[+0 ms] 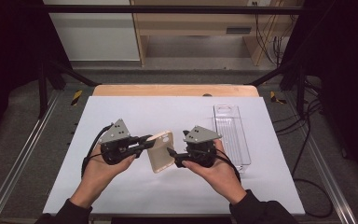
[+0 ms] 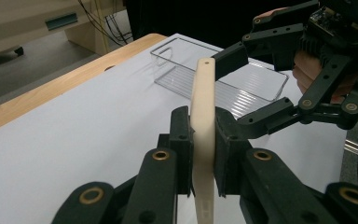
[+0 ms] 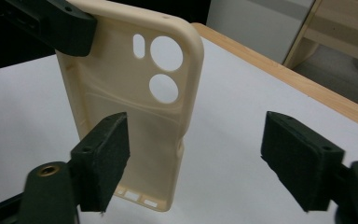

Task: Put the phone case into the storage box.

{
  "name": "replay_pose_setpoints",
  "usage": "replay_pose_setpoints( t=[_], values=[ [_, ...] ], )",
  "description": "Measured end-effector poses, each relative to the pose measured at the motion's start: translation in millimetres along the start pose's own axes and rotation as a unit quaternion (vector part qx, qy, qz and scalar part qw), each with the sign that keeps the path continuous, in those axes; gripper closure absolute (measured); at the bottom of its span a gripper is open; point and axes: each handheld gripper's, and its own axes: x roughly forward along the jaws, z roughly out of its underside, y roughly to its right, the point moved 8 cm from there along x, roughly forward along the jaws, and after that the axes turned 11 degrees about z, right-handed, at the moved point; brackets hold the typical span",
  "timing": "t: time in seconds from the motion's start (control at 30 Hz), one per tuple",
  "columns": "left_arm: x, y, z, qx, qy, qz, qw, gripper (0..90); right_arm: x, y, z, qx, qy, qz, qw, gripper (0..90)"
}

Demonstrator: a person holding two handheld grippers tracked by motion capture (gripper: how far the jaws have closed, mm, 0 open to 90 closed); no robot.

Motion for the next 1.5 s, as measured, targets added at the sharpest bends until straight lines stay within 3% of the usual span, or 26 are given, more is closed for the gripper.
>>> replay_pose_setpoints(
  t=[0.2,0.7,1.5],
  values=[
    [0.7,1.2,-1.7,0.001,0.0,0.0,1.0,79.4,0.1,-0.4,-2.2,-0.002,0.01,0.004,0.9999,37.3],
    [1.2,1.8,-4.1,-0.005,0.005,-0.001,1.0,79.4,2.0,-1.9,-4.5,0.021,0.034,0.008,0.9992,62.7],
    [1.8,1.1,-5.2,-0.016,0.011,0.002,0.9998,79.4,5.7,-1.5,-2.5,0.044,0.05,-0.007,0.9978,78.5]
  ],
)
